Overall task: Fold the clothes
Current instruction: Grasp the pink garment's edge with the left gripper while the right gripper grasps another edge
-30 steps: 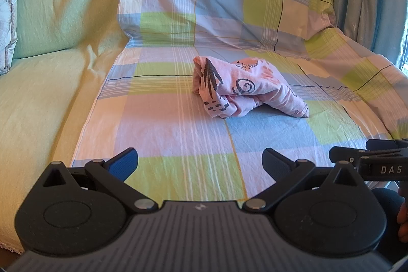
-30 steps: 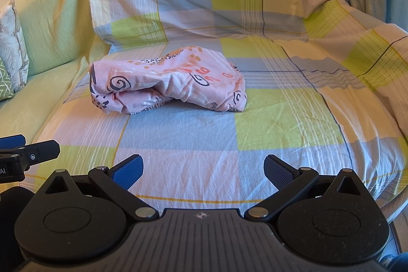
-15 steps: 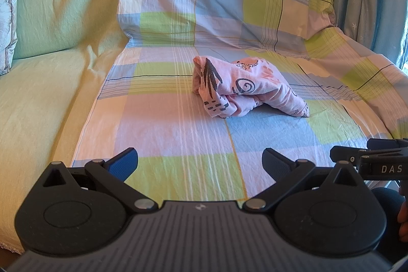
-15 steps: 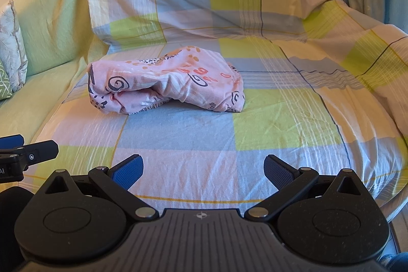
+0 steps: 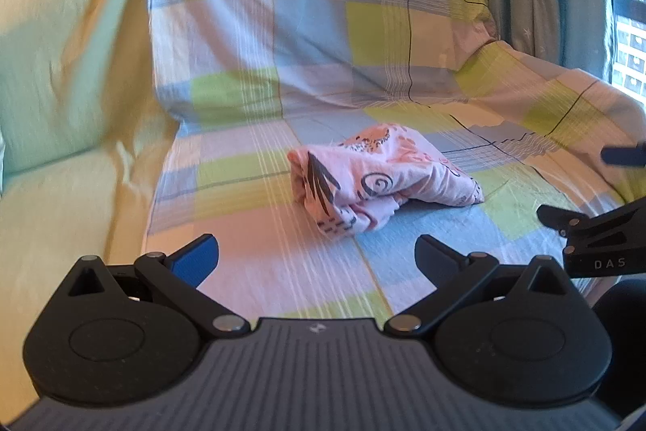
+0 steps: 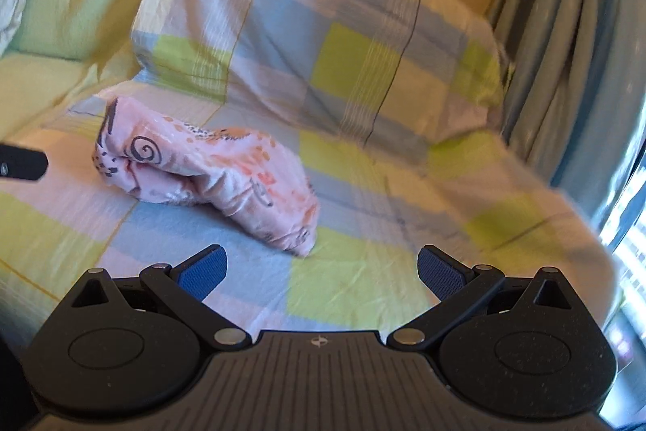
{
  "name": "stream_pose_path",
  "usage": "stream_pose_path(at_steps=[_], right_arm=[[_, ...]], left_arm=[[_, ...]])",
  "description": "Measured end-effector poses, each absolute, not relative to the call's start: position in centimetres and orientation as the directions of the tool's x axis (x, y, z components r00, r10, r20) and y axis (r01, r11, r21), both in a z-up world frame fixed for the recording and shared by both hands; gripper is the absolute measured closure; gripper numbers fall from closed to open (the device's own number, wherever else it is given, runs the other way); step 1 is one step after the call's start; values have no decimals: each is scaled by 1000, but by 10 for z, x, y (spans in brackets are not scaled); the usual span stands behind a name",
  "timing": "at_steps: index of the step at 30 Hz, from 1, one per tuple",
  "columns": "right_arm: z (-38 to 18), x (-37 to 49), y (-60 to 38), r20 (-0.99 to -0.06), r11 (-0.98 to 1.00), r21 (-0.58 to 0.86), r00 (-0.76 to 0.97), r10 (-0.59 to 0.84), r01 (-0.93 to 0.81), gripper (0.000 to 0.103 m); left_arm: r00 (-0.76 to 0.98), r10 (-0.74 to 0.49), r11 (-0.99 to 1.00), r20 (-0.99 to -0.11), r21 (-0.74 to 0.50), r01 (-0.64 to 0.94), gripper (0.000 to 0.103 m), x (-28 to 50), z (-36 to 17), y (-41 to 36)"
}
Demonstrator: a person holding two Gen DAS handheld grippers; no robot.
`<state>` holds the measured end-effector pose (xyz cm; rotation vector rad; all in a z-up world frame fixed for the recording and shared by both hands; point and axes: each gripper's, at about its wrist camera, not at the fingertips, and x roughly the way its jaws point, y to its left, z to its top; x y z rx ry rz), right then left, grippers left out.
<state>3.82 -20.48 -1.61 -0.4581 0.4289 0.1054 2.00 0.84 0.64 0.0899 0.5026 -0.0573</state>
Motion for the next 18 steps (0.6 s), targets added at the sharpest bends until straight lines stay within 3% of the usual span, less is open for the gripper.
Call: stream_pose_path(at_steps=[2,3,6,9,14,18], right_arm=[[-22,42,-194,-379,833,-521,925,-33,-184,0],[-21,47,-195,-398,834,-510,918,-9,-213,0],[-9,72,-215,-464,920,-260,873,149,-295,0],[-6,85,-216,-386,909,-280,903,189,-310,0],[-12,120,-212,-536,903,-225,821,199,-365,0],[-25,136,-210,-592,892,-176,769,241,-416,0]], left_arm=[[884,-36,986,-466,125,106,1,31,7,9],[887,-47,983,-460,137,123,1,37,7,11],[889,-56,976,-454,165,145,1,56,3,17],[880,-61,975,-472,160,154,1,73,-2,21],[861,-93,966,-500,166,200,1,95,-11,22],[844,-145,956,-517,145,253,1,109,-15,19]])
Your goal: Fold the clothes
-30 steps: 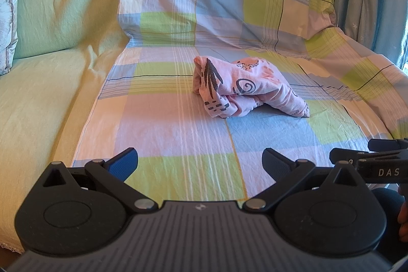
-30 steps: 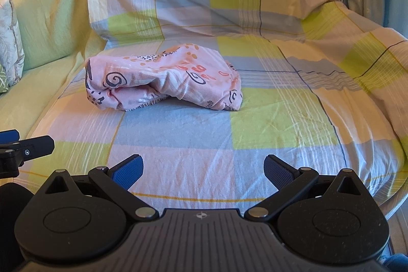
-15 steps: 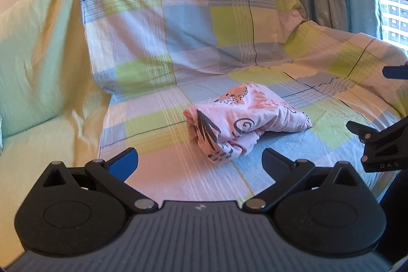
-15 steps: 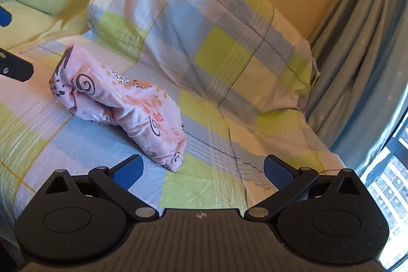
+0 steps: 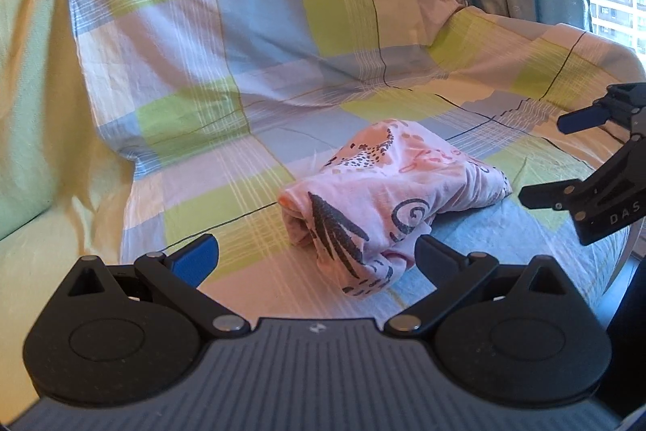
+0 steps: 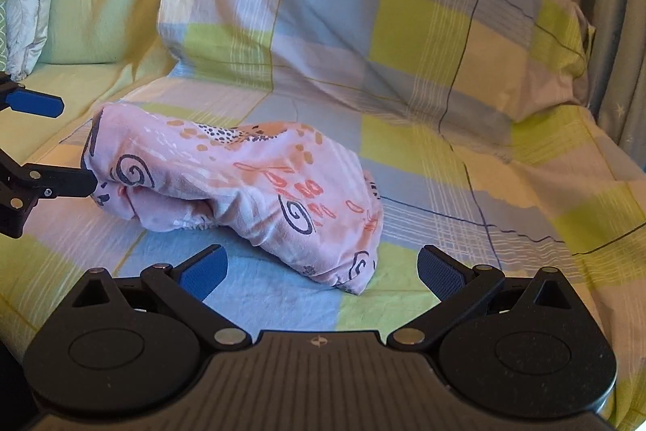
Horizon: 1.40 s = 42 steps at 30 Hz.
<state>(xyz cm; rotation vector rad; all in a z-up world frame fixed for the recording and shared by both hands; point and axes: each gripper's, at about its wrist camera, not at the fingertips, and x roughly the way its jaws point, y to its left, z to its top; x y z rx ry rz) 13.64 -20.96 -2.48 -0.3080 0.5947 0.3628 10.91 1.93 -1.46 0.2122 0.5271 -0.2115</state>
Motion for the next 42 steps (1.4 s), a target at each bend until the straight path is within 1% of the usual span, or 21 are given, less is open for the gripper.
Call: stream_pose_path(at_steps=[2,6,8,9,11,12,14,16,17,18,19,20,21,22,23,25,29,35,38,40,42], right_arm=[[-31,142,-208,-607,889,-157,752,256,-429,0],[-38,158,-212,-642,899,-30,698,318,-437,0],[-39,160,-212,-632,893,-17,697,339,-449,0],[-40,160,-211,-626,889,-25,700,343,-458,0],[-42,158,-206,-615,875,-71,712,340,-479,0],[-44,158,-202,-609,867,-111,723,328,-486,0],[-47,160,-199,-609,854,-146,725,320,-500,0],[-48,166,-199,-617,851,-132,714,331,-508,0],[-50,168,-198,-611,835,-153,714,341,-529,1],[-51,170,-196,-603,815,-179,716,352,-551,3],[-53,171,-195,-595,794,-206,717,363,-572,16],[-56,173,-191,-592,775,-258,729,345,-577,35],[-59,174,-186,-589,754,-315,742,321,-576,49],[-60,176,-184,-592,731,-339,738,325,-593,76],[-61,178,-182,-596,707,-353,729,335,-613,90],[-53,179,-182,-585,689,-372,734,345,-621,98],[-11,176,-199,-553,729,-295,732,397,-618,99],[79,140,-231,-459,781,-184,755,468,-597,99],[118,117,-242,-412,797,-124,761,500,-591,99],[133,118,-247,-414,803,-82,753,512,-591,99],[140,129,-247,-428,813,-39,745,512,-581,97]], left_arm=[[830,-178,951,-529,122,283,1,116,-15,18],[803,-212,945,-557,93,315,3,128,-18,13],[792,-221,942,-570,86,324,17,134,-21,9],[784,-227,941,-578,79,330,22,137,-22,8],[770,-236,940,-592,63,336,38,143,-26,6],[765,-240,939,-598,56,339,44,145,-27,5],[758,-242,939,-606,51,340,73,148,-30,2],[753,-246,939,-611,41,340,86,152,-31,0],[750,-250,939,-612,35,341,90,154,-30,0],[753,-250,939,-608,37,341,91,155,-29,0],[759,-250,940,-601,38,339,93,155,-26,-1],[765,-254,941,-592,31,337,94,156,-21,0],[770,-265,940,-580,23,341,94,157,-15,1],[775,-275,938,-569,16,345,94,158,-8,1],[780,-286,937,-557,8,349,95,159,-2,2],[788,-301,933,-537,5,359,96,160,11,1],[818,-324,931,-474,-4,366,97,154,46,2],[851,-401,909,-340,-33,415,98,115,116,7],[841,-444,892,-310,-66,447,97,98,147,13],[822,-476,878,-313,-105,468,95,97,158,18],[812,-489,872,-319,-162,462,90,109,157,26]])
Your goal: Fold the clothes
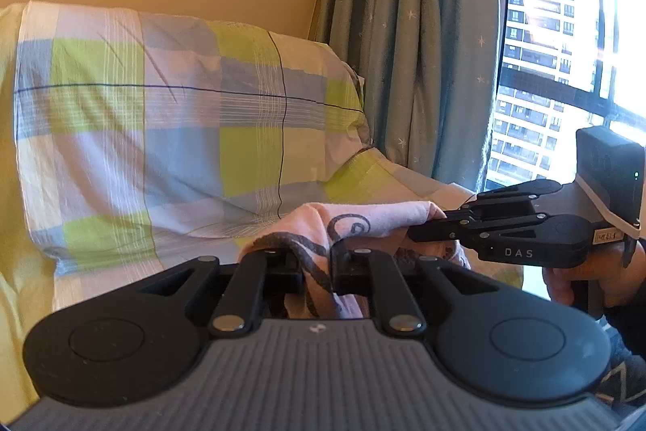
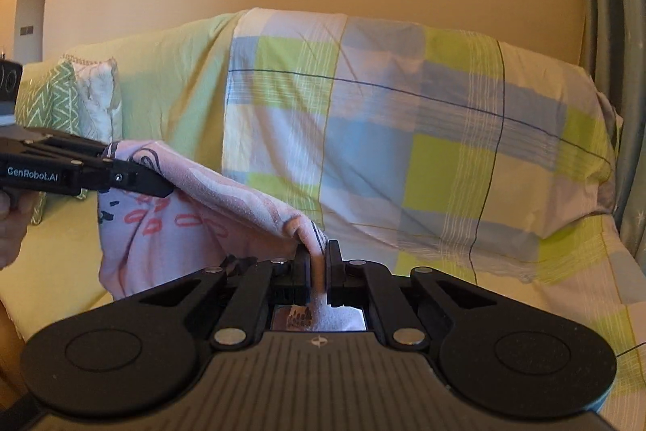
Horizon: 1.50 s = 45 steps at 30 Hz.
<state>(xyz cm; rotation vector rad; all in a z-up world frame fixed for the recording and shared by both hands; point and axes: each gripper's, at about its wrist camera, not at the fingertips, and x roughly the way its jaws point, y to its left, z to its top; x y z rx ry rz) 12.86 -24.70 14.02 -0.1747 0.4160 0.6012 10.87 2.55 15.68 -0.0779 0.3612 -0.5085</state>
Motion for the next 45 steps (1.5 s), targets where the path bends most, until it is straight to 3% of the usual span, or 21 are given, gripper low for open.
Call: stream_pose_path(at_steps=[1,2,4,7,11,15,21,26,35,41,45], right_arm=[[134,143,-243,-450,825,-27,744,494,-564,91],[122,159,-237,-478,841,-18,744,467,-540,73],[94,200,-235,-520,884,-45,766,377,-466,52],[58,228,-239,-544,905,-143,795,267,-402,53],[34,208,-245,-553,844,-145,749,364,-517,53],[3,164,-236,-640,640,-201,594,488,-742,55],[-51,108,-204,-729,308,-462,554,403,-832,55],[-77,110,-191,-719,192,-570,598,354,-799,78],[7,169,-238,-648,652,-72,532,545,-755,81],[13,191,-246,-615,714,51,541,573,-698,81],[0,203,-239,-631,715,44,536,561,-697,81]], left_arm=[[811,-485,874,-327,-193,445,83,119,151,29],[814,-460,888,-354,-208,411,74,132,139,31],[816,-408,912,-410,-233,339,72,158,116,36],[818,-309,951,-485,-182,251,72,177,79,41],[790,-285,957,-543,-113,267,66,173,39,44],[758,-285,941,-587,-23,336,62,156,11,37],[724,-300,907,-621,49,419,52,135,-13,20],[714,-323,890,-622,57,452,40,125,-17,9],[721,-341,887,-604,48,459,34,119,-19,5],[687,-374,858,-623,48,511,34,120,-22,-26],[713,-254,915,-653,77,396,34,132,-33,-35]])
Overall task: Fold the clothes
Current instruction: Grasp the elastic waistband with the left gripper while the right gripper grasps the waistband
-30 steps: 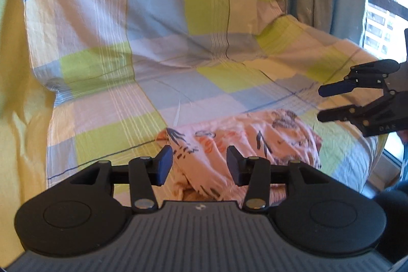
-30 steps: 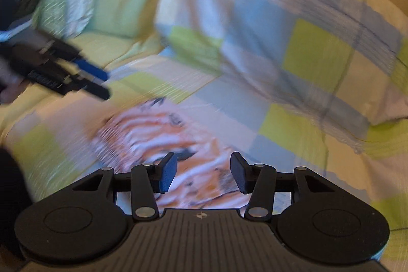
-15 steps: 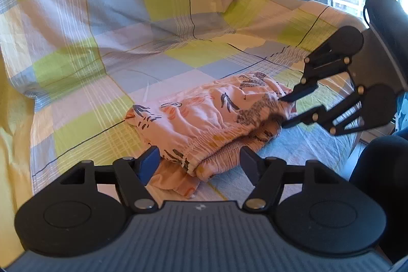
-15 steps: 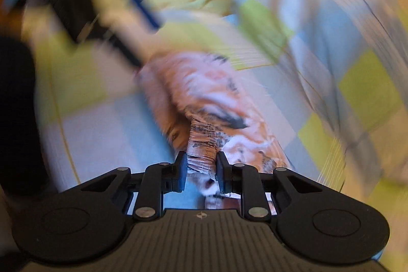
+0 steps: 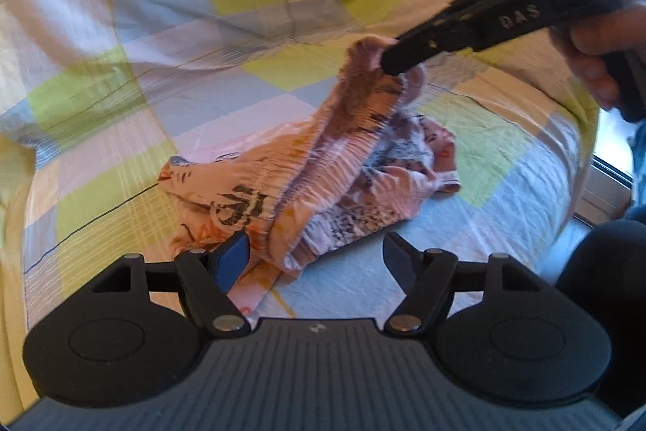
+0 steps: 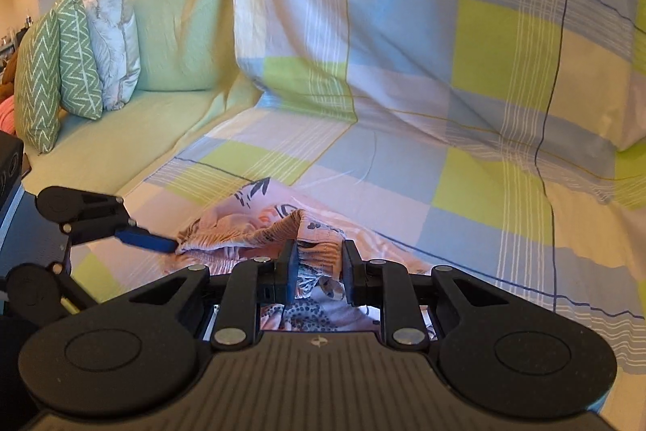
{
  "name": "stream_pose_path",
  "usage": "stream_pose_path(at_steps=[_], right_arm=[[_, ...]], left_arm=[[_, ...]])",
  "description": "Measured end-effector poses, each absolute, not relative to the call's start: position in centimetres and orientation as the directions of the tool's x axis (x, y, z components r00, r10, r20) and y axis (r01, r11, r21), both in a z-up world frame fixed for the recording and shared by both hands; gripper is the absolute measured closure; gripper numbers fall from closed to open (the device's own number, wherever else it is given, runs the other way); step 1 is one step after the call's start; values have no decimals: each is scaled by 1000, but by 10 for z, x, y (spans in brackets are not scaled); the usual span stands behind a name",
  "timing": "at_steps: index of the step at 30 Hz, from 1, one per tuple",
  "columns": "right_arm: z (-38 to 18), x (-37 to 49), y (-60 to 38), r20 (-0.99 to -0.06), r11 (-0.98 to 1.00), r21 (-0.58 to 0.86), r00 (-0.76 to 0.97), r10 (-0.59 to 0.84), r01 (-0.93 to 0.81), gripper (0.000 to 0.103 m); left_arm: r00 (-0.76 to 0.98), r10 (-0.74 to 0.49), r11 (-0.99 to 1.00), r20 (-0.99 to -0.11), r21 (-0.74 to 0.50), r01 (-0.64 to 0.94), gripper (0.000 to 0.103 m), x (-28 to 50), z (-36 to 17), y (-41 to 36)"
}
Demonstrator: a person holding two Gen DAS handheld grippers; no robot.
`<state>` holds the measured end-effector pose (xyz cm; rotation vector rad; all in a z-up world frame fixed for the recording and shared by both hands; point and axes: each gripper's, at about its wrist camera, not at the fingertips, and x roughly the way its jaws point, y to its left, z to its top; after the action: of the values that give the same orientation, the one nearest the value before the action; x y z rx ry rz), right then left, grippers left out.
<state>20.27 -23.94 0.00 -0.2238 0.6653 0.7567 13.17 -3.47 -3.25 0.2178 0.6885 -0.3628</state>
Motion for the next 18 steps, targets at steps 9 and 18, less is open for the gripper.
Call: stream_pose_path(at_steps=[9,18], right_arm=[[-34,206,-249,-678,714,97,479,557,-693,76],[-57,135,-227,-601,404,-539,674,430,-739,55]], left_arm=[[758,-248,910,-604,122,395,71,160,-36,-35],[723,-275,906,-633,81,416,74,180,-37,-31]])
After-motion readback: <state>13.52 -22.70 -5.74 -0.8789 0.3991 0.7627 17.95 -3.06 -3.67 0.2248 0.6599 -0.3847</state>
